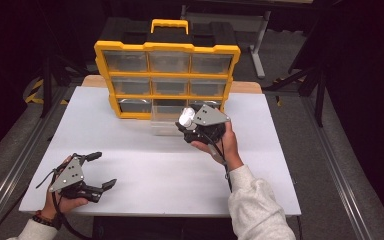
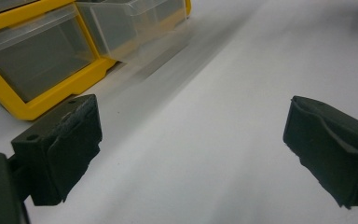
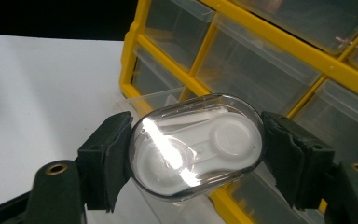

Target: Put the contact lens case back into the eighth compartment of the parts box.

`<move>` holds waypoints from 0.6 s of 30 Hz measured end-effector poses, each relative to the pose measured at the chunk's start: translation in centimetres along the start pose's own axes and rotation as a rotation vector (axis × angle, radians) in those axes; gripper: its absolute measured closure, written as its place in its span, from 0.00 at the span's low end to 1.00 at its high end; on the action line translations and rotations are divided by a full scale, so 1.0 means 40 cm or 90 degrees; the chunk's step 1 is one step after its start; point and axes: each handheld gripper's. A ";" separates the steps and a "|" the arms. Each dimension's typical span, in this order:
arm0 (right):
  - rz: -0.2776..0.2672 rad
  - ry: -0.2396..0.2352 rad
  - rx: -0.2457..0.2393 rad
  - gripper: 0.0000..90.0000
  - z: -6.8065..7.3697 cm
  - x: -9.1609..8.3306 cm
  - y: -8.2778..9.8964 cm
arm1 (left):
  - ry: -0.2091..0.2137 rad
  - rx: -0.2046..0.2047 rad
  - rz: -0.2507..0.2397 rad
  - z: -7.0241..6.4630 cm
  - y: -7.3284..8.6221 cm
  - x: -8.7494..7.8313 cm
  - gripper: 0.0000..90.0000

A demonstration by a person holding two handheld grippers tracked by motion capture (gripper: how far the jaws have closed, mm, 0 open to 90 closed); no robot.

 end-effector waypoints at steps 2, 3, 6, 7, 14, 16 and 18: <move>0.003 0.009 0.002 0.32 -0.010 0.007 -0.007 | 0.000 0.000 -0.001 0.000 0.000 0.000 0.06; 0.002 0.012 0.002 0.32 -0.014 0.010 -0.010 | 0.001 0.000 -0.001 0.000 0.000 0.000 0.06; 0.007 0.020 0.010 0.32 -0.026 0.022 -0.019 | 0.001 0.000 0.000 0.000 0.000 0.000 0.06; 0.007 0.020 0.011 0.32 -0.029 0.026 -0.022 | 0.001 -0.001 -0.001 0.000 0.000 0.000 0.06; 0.018 0.028 0.018 0.32 -0.034 0.060 -0.032 | 0.002 -0.001 -0.003 0.001 0.001 -0.001 0.06; 0.023 0.029 0.020 0.32 -0.035 0.072 -0.034 | 0.002 -0.002 -0.004 0.001 0.001 -0.002 0.06; 0.030 0.030 0.025 0.32 -0.036 0.084 -0.036 | 0.001 -0.001 -0.003 0.001 0.001 -0.002 0.06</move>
Point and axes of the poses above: each handheld gripper's, and its own axes: x roughly forward along the jaws, y roughly out of its underside, z roughly to its left, and after that the axes turned 15 degrees about z, right-handed
